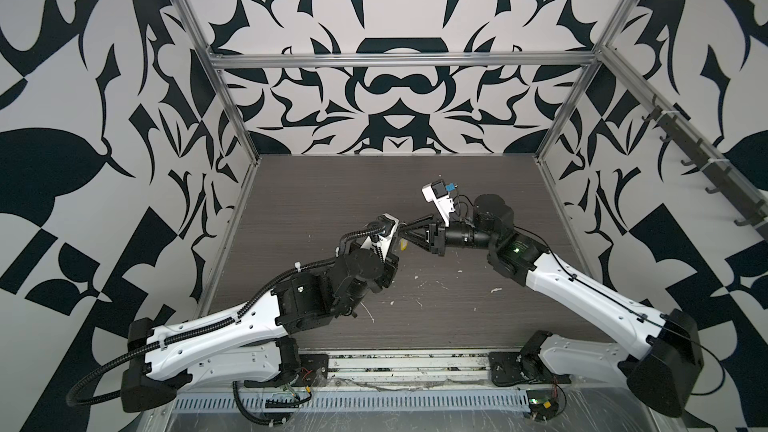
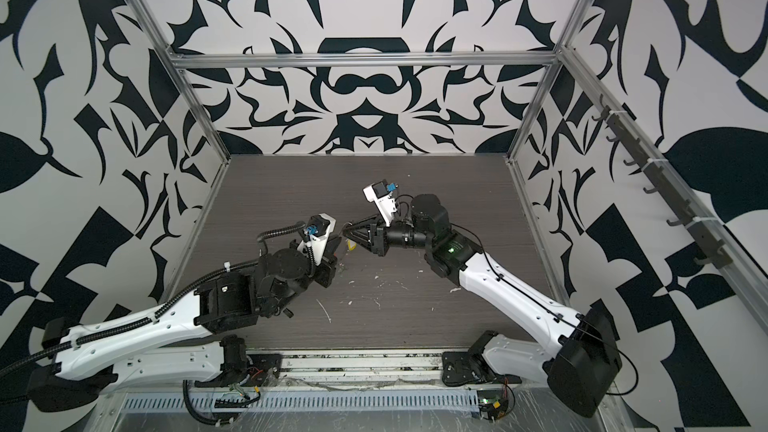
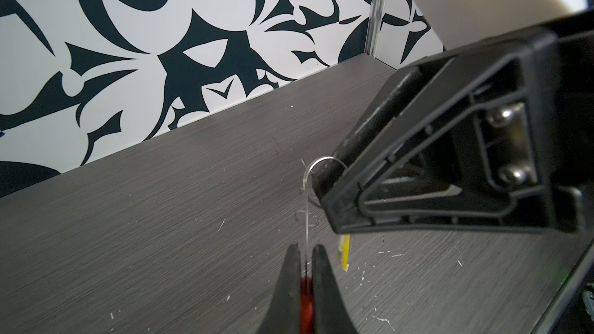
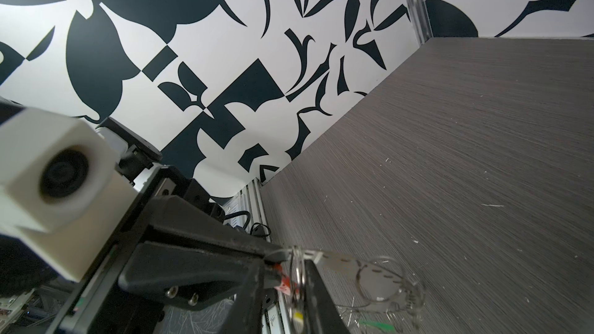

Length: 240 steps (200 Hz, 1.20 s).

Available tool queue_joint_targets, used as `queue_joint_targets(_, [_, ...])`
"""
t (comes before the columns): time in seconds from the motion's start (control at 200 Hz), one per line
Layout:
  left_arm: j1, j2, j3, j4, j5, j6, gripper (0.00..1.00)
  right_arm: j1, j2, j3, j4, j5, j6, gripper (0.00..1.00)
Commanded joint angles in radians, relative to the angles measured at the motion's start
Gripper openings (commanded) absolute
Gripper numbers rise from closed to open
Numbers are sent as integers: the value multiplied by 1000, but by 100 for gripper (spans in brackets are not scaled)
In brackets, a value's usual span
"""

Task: Remove the keys from the keyring

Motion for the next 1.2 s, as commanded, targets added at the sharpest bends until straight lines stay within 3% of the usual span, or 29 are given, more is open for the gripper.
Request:
queue_joint_targets(0.0, [-4,-7,13,28,-22,-4,0,5,-35,41,9,17,-28,21])
queue_joint_targets(0.375, [-4,-6,10,26,-13,-9,0,6,-55,50,-31,62,-52,19])
queue_joint_targets(0.495, [-4,-6,10,26,-8,-10,0,6,-45,57,-33,59,-52,13])
queue_joint_targets(0.63, [-4,-6,11,26,-1,-12,0,5,-50,55,-42,74,-58,0])
queue_joint_targets(0.735, [-4,-3,20,12,22,-23,0,6,-55,74,-82,75,-84,0])
queue_joint_targets(0.82, [-4,-8,20,-9,35,-33,28,2,-52,101,-140,74,-120,0])
queue_joint_targets(0.88, [-5,-20,16,-24,45,-41,40,-5,-48,120,-186,69,-147,0])
queue_joint_targets(1.095, [-4,-107,-35,-68,120,-28,57,-65,-38,175,-347,-15,-263,0])
queue_joint_targets(1.195, [-2,-178,-82,-29,232,7,60,-106,-37,180,-394,-112,-329,0])
